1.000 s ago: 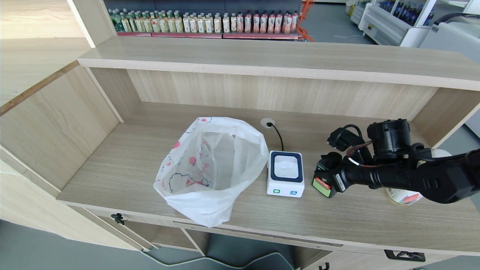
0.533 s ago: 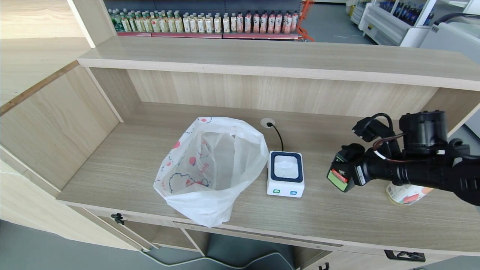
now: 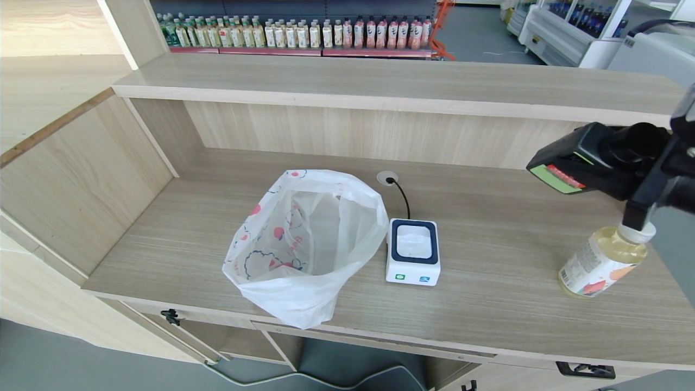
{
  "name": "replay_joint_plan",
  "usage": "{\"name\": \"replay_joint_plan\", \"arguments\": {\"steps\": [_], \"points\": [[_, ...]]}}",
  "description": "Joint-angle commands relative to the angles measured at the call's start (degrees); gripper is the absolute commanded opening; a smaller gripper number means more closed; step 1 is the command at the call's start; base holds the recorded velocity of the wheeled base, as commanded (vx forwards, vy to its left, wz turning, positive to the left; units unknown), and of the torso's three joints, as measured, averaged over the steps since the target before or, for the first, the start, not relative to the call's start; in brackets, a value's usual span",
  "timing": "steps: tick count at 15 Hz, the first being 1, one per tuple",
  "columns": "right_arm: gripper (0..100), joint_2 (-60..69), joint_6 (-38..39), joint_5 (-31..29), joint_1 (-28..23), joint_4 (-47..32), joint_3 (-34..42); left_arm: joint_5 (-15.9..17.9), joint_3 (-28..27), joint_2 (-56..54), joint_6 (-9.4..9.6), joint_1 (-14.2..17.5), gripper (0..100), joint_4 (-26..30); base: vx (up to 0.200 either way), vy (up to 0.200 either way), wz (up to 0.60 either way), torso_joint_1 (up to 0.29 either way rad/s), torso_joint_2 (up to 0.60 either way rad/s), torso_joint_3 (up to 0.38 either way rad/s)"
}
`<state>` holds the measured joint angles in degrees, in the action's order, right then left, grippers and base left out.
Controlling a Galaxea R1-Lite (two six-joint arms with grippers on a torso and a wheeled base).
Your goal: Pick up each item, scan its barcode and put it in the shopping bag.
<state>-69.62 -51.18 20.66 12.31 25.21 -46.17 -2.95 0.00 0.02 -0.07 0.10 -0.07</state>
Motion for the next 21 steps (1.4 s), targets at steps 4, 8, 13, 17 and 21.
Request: {"name": "replay_joint_plan", "arguments": {"steps": [4,8,13,17,21], "points": [[0,12.0,-58.3,29.2,7.2,-1.0,14.4,0.0,0.0,0.0,-0.01,0.0,100,0.0,0.000,0.000,0.00,0.000,0.00,0.000],[0,8.3,-84.3,29.5,14.1,-1.0,13.9,0.0,0.0,0.0,-0.01,0.0,100,0.0,0.000,0.000,0.00,0.000,0.00,0.000],[0,8.4,-93.8,38.6,15.3,11.9,13.7,0.0,0.0,0.0,-0.01,0.0,100,0.0,0.000,0.000,0.00,0.000,0.00,0.000],[0,8.5,-94.2,38.8,17.8,12.0,15.5,0.0,0.0,0.0,-0.01,0.0,100,0.0,0.000,0.000,0.00,0.000,0.00,0.000],[0,9.8,-93.8,38.8,22.1,11.8,16.8,0.0,0.0,0.0,-0.01,0.0,100,0.0,0.000,0.000,0.00,0.000,0.00,0.000]]}}
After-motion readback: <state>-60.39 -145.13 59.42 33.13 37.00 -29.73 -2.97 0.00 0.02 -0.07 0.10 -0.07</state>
